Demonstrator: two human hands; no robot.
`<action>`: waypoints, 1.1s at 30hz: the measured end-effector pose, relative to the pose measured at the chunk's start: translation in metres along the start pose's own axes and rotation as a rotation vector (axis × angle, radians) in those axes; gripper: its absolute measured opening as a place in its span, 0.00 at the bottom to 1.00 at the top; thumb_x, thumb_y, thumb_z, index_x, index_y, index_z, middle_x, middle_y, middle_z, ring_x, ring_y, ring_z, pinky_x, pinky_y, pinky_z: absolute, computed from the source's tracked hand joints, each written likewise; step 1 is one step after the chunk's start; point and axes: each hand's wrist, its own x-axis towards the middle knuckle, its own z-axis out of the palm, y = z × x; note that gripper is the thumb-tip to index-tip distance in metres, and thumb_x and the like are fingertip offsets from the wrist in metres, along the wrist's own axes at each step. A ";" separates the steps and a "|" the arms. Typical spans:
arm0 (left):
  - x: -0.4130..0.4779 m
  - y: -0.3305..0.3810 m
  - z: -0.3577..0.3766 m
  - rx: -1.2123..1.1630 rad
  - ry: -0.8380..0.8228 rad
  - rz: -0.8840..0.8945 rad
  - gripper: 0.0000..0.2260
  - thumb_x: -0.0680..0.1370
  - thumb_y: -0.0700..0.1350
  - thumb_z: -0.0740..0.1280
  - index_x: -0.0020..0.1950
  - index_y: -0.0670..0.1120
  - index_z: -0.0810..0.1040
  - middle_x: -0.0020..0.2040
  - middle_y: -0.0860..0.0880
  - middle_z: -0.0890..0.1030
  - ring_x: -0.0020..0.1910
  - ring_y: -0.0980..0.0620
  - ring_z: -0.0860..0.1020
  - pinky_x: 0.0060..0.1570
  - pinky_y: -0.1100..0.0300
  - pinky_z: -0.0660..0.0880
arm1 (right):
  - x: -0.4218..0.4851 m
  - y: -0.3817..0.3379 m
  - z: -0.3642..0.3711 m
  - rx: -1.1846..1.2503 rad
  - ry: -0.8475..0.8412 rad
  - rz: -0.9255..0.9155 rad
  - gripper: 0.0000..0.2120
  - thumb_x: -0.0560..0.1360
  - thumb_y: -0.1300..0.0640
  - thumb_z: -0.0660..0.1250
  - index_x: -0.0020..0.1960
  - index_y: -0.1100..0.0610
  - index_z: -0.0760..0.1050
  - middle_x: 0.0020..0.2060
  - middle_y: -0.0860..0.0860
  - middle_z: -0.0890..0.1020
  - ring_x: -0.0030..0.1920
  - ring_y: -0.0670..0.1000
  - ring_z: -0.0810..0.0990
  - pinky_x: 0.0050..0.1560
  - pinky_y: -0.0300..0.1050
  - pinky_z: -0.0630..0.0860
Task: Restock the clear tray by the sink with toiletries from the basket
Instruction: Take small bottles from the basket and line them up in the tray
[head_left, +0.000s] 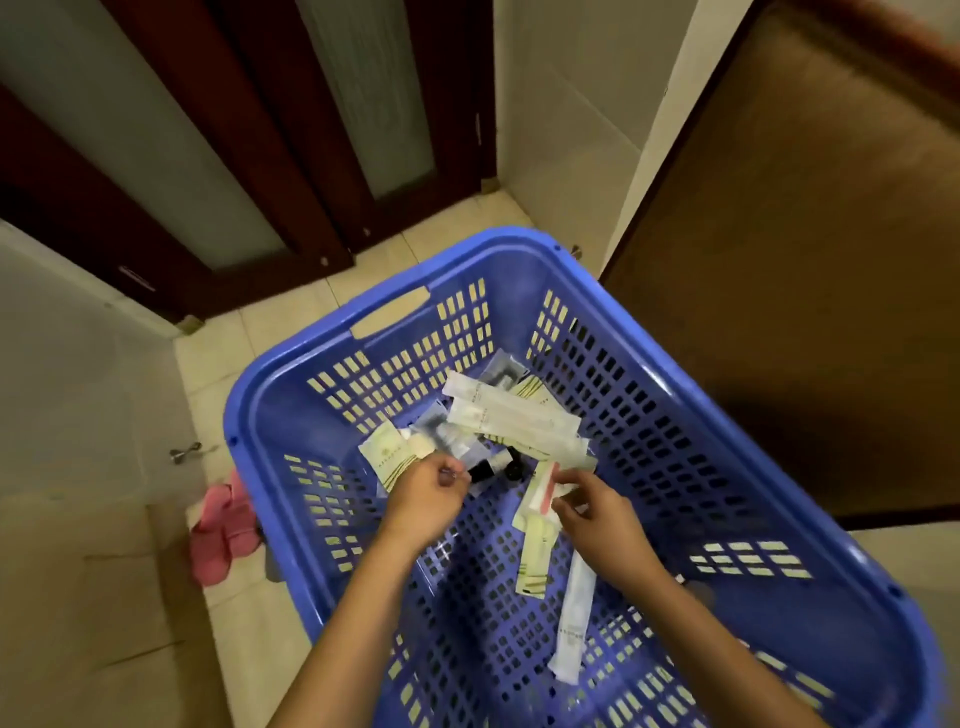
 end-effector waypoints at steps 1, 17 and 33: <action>0.009 -0.005 0.003 0.027 -0.004 -0.013 0.03 0.79 0.45 0.62 0.50 0.47 0.74 0.45 0.50 0.76 0.42 0.49 0.75 0.38 0.61 0.70 | 0.008 0.004 0.007 -0.019 0.017 0.025 0.15 0.80 0.57 0.59 0.67 0.54 0.68 0.52 0.53 0.78 0.46 0.60 0.80 0.48 0.58 0.76; 0.107 -0.066 0.103 0.348 0.133 -0.070 0.16 0.79 0.48 0.62 0.66 0.47 0.68 0.65 0.46 0.67 0.64 0.45 0.69 0.56 0.50 0.74 | 0.119 0.060 0.092 -0.352 0.031 0.038 0.17 0.78 0.46 0.62 0.61 0.54 0.67 0.55 0.53 0.77 0.54 0.56 0.77 0.51 0.50 0.74; 0.097 -0.068 0.101 0.390 0.169 -0.059 0.16 0.80 0.53 0.58 0.63 0.45 0.72 0.61 0.47 0.72 0.56 0.46 0.75 0.46 0.52 0.76 | 0.115 0.050 0.082 -0.125 0.146 -0.023 0.13 0.76 0.50 0.66 0.58 0.55 0.72 0.48 0.53 0.80 0.45 0.55 0.79 0.40 0.51 0.76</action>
